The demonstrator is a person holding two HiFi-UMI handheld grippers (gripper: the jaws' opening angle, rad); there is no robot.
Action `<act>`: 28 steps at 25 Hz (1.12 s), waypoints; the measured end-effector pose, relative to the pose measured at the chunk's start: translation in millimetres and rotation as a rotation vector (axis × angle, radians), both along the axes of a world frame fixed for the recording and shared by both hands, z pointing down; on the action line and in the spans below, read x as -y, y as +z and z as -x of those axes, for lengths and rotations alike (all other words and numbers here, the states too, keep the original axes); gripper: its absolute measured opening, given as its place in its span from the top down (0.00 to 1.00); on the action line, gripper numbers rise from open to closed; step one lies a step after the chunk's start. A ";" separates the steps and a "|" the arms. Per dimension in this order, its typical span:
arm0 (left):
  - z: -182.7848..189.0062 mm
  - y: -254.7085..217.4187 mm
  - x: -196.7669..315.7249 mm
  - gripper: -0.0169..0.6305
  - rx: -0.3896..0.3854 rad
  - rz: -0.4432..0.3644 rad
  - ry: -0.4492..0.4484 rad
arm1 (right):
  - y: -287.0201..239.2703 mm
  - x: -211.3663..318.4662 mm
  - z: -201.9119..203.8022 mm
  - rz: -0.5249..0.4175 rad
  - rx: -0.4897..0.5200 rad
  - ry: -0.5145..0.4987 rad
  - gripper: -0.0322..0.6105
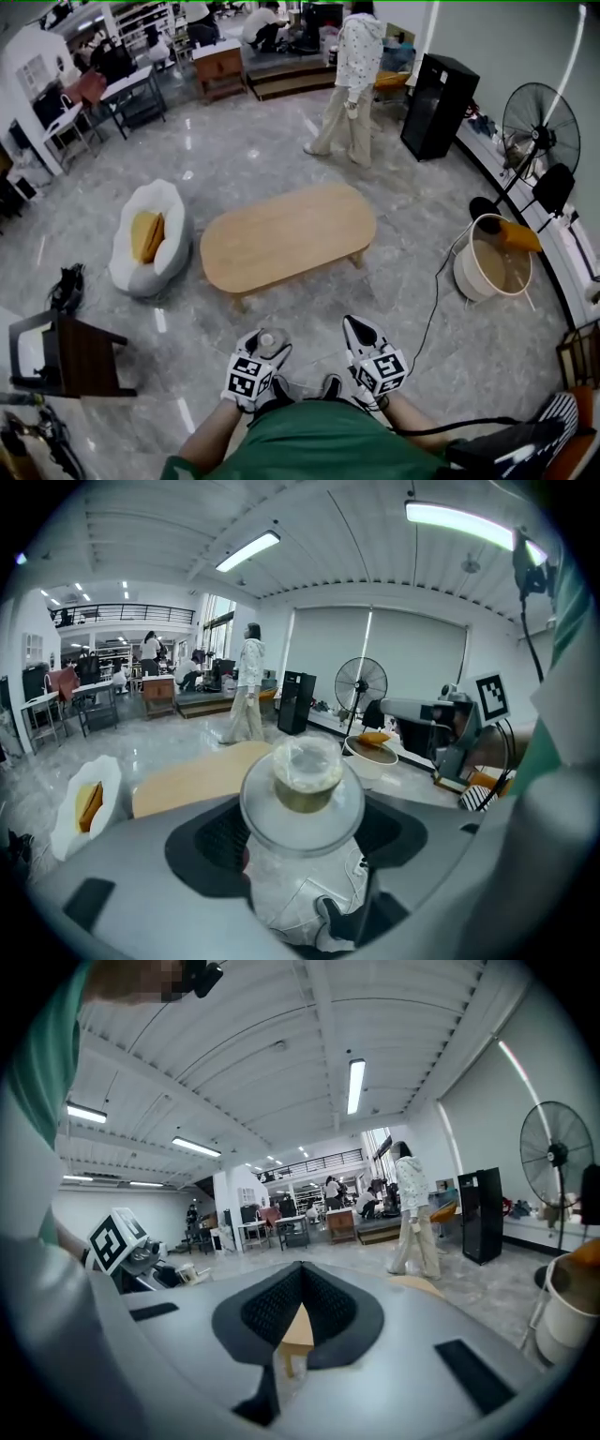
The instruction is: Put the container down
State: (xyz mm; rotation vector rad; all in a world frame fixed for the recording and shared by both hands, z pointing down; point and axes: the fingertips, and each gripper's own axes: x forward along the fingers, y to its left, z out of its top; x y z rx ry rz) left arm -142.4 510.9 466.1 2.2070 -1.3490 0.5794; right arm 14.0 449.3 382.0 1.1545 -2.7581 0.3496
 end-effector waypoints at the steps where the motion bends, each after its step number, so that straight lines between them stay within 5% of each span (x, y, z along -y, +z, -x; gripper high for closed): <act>1: 5.6 0.4 5.3 0.45 0.004 -0.005 0.016 | -0.2 4.6 2.5 -0.002 -0.002 0.022 0.93; 7: 50.4 4.2 38.3 0.45 0.053 -0.034 0.135 | -6.2 33.1 28.0 -0.016 -0.046 0.184 0.93; 14: 68.1 14.7 79.8 0.45 0.024 -0.005 0.231 | -11.9 54.1 36.8 -0.024 -0.092 0.299 0.93; 20: 55.5 25.2 109.4 0.45 0.019 0.015 0.275 | -1.0 78.0 29.5 0.000 -0.102 0.325 0.93; 28: 24.4 25.2 192.7 0.45 0.054 0.037 0.227 | 4.8 177.7 10.4 0.002 -0.039 0.249 0.93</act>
